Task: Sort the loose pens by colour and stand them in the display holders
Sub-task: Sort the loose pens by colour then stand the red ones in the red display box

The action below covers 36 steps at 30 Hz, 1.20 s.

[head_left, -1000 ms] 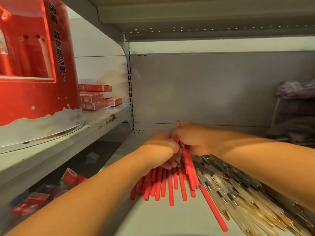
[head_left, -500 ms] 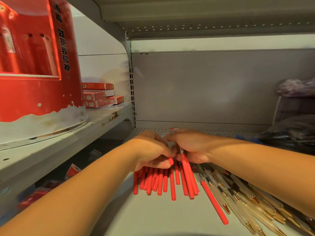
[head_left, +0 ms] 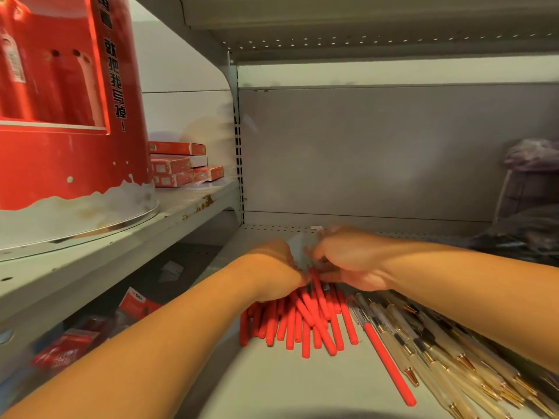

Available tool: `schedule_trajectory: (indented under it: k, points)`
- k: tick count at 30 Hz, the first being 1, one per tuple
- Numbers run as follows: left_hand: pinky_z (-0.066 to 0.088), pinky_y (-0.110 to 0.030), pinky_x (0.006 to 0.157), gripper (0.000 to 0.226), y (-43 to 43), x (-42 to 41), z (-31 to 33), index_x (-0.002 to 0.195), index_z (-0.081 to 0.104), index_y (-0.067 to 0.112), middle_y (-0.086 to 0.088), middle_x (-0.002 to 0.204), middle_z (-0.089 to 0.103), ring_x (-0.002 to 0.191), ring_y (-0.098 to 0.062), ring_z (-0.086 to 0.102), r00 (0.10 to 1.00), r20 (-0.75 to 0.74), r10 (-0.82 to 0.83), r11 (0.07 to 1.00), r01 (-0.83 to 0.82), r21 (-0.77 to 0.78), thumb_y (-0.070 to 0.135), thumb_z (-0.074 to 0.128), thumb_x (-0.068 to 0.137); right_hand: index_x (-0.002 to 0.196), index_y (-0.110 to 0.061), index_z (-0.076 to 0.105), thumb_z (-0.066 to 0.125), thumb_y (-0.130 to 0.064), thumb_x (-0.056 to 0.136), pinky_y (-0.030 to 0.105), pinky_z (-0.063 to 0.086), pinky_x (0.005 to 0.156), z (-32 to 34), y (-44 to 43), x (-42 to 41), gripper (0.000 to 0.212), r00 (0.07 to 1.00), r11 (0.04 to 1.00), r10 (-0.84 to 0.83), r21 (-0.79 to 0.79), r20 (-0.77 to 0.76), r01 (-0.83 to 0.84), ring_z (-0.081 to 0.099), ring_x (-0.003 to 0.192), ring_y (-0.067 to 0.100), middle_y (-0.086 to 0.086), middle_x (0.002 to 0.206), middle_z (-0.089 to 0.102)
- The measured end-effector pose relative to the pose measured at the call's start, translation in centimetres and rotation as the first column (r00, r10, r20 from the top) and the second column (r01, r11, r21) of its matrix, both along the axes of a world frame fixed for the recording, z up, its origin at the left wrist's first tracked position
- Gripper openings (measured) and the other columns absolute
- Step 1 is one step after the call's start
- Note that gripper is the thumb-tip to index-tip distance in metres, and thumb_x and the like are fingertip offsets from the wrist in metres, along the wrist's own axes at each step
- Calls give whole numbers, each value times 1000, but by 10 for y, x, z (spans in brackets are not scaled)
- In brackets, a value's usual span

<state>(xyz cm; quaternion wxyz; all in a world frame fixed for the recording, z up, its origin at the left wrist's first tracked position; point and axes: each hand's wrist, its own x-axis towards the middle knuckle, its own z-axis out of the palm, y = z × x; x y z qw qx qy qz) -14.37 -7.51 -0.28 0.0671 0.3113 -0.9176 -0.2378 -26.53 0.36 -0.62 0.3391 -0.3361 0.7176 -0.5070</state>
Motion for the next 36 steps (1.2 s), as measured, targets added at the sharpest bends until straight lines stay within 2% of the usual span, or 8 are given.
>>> schedule_trajectory:
  k: [3,9,14,19,21,25,28,36]
  points:
    - [37,-22,51,38,1,-2,-4,91,57,22,4,80,56,68,-10,53,1000,30,3,999,-1,-55,56,70,81,108,-14,52,54,9,91,33,60,78,8,13,-4,29,992,993,96,79,-77,-90,64,100,25,11,110,55]
    - [40,-20,60,49,1,-4,-6,110,53,25,0,108,59,93,-21,55,998,47,32,991,-26,-129,58,72,79,95,-14,63,48,-4,98,20,48,47,32,3,-55,18,816,982,-4,151,-579,112,65,65,12,6,91,69]
    - [38,-48,107,94,-1,-4,-12,147,27,40,-5,145,32,135,-35,33,987,140,75,985,-51,-167,87,52,69,100,-3,67,54,-17,97,23,44,49,16,-31,-82,19,718,907,177,395,-673,146,57,60,18,12,83,66]
    - [34,-34,83,91,0,-7,-28,145,42,32,-10,150,44,121,-28,50,960,279,-34,991,69,-118,90,35,75,97,-7,68,67,-16,86,31,54,68,-7,-61,-78,15,529,832,321,501,-785,239,64,79,20,6,85,64]
    - [36,-36,91,88,0,-7,-32,148,35,32,-7,150,44,130,-29,48,956,289,-46,988,86,-127,87,31,79,99,-5,67,67,-10,84,35,57,74,-10,-65,-77,16,504,831,313,489,-805,265,68,84,23,10,92,68]
    - [17,-54,116,92,-5,-9,-37,154,4,40,-6,164,13,149,-36,14,954,300,-10,977,74,-202,88,26,79,76,-7,61,62,-10,88,24,50,47,-1,-58,-76,12,568,871,244,435,-786,228,62,50,14,7,66,64]
    - [8,-61,116,88,-10,-13,-39,153,2,43,-5,166,-4,150,-38,-2,953,304,15,974,55,-222,88,24,80,76,-2,66,63,-10,89,26,57,52,13,-36,-64,16,656,911,194,382,-730,156,65,48,14,7,58,68]
    - [16,-54,117,55,-15,-18,-34,151,25,32,-6,163,15,148,-34,10,983,183,-17,977,56,-208,52,20,100,91,-13,62,64,-20,93,15,51,51,20,52,-2,7,802,898,350,416,-485,-141,67,54,9,1,63,71]
